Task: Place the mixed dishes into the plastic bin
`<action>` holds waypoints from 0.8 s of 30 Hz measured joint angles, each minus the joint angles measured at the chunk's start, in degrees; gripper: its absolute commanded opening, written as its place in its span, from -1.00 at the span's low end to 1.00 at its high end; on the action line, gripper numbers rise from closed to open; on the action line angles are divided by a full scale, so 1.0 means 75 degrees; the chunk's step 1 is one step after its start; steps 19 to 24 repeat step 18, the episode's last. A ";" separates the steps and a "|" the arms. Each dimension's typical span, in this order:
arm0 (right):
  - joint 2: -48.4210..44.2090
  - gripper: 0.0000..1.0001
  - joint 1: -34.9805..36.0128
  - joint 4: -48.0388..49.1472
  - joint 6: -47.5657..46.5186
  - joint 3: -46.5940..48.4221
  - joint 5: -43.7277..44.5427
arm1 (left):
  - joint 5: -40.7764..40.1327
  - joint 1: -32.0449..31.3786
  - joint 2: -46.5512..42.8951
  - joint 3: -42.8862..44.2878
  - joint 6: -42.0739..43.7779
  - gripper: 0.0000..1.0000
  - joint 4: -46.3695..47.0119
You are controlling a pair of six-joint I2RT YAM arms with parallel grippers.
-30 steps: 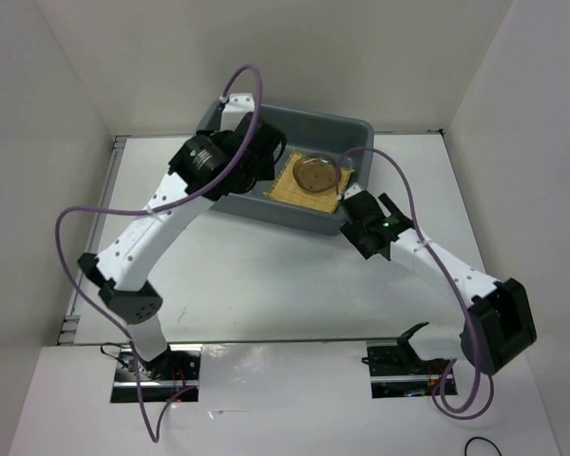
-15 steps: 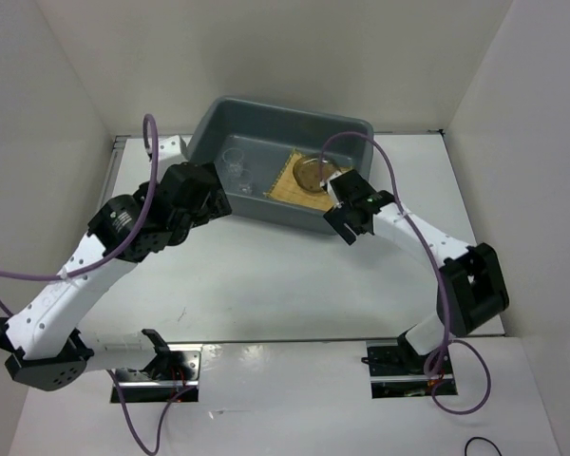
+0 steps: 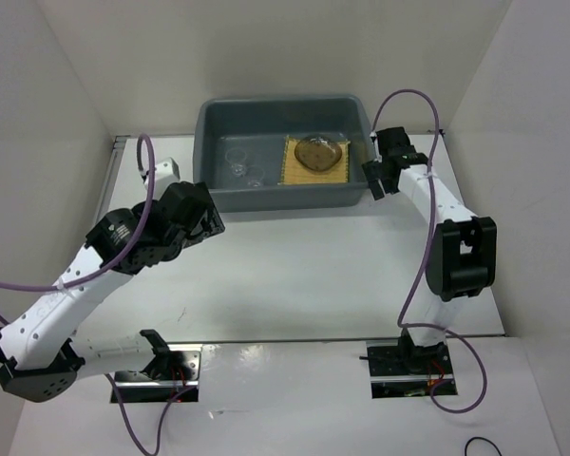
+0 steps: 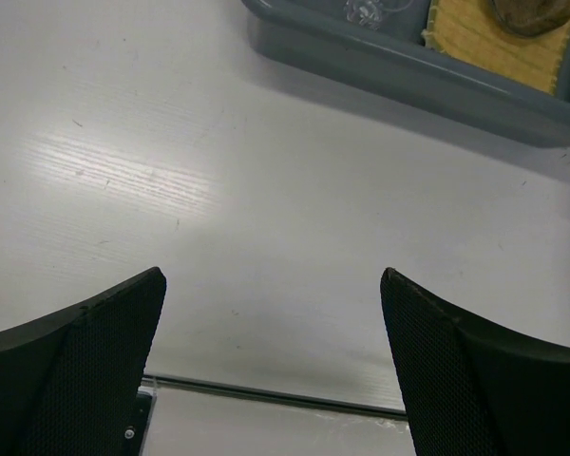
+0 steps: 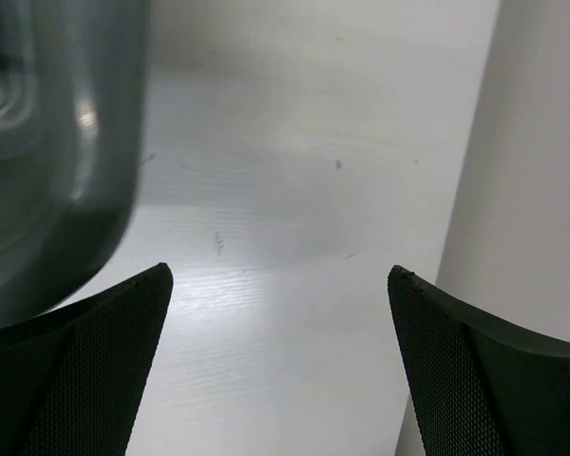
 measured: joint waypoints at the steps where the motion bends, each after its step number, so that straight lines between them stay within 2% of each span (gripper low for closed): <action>1: -0.0070 0.97 0.0012 -0.0015 0.0000 0.0009 -0.0090 | 0.0006 0.0000 -0.0020 -0.0093 -0.0006 1.00 0.0006; 6: -0.1131 0.97 0.0414 -0.0425 0.0029 -0.0571 -0.0822 | 0.0079 0.0076 -0.0560 -0.1003 -0.0026 1.00 0.0216; 13: -0.2920 0.97 0.0466 -0.0810 0.0428 -0.1486 -0.1221 | 0.0434 0.0157 -0.2477 -0.2812 0.0105 1.00 0.0699; 18: -0.3086 0.97 0.0245 -0.0851 0.0525 -0.2267 -0.1055 | 0.0548 0.0157 -0.3430 -0.3197 0.0793 1.00 0.1553; 24: -0.3086 0.97 0.0245 -0.0851 0.0525 -0.2267 -0.1055 | 0.0548 0.0157 -0.3430 -0.3197 0.0793 1.00 0.1553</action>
